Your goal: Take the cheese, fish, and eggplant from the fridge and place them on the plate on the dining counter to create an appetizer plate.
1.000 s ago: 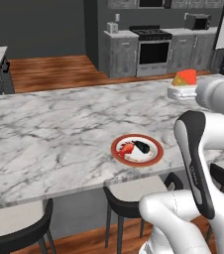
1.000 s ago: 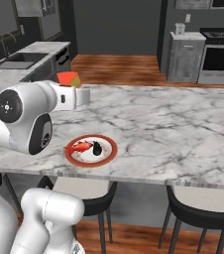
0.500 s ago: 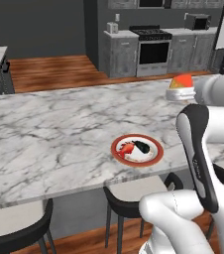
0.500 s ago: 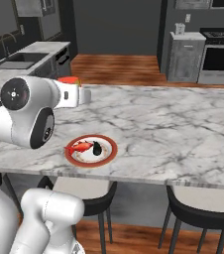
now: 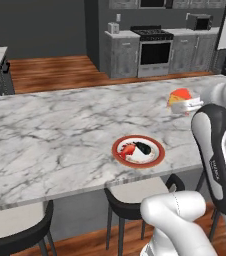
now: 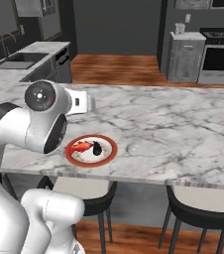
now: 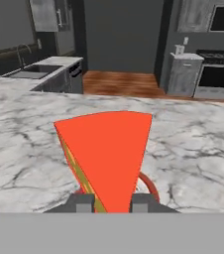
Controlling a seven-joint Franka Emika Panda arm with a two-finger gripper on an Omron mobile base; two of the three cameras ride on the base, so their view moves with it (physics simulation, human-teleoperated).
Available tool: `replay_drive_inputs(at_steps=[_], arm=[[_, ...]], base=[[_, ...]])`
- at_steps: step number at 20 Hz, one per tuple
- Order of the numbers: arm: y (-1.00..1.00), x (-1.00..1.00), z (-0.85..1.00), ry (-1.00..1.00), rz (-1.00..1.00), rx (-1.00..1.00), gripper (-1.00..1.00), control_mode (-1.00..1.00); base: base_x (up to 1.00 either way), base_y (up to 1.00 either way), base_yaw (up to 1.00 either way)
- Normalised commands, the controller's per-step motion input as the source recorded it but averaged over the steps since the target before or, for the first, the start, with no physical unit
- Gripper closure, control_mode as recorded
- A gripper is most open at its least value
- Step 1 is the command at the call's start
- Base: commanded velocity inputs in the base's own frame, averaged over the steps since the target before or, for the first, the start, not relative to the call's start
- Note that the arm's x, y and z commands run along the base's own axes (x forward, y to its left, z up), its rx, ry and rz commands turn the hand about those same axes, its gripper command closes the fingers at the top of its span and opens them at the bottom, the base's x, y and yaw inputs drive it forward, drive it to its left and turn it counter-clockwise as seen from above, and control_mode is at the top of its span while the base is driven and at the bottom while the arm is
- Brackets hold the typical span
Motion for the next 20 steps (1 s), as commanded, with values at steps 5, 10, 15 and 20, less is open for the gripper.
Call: replay_drive_inputs(at_steps=[5,10,15,20], arm=[[0.00,0.08,-0.64,0.11,0.19,0.00,1.00,-1.00],[0.16,0.14,-0.29,0.34,0.09,-0.01,1.00,-1.00],[0.18,0.23,-0.34,0.28,0.06,-0.02,1.00,-1.00],[0.07,0.20,-0.48,0.21,0.05,-0.01,1.00,-1.00]], base=[[0.00,0.00,0.00],[0.00,0.00,0.00],[0.00,0.00,0.00],[0.00,0.00,0.00]])
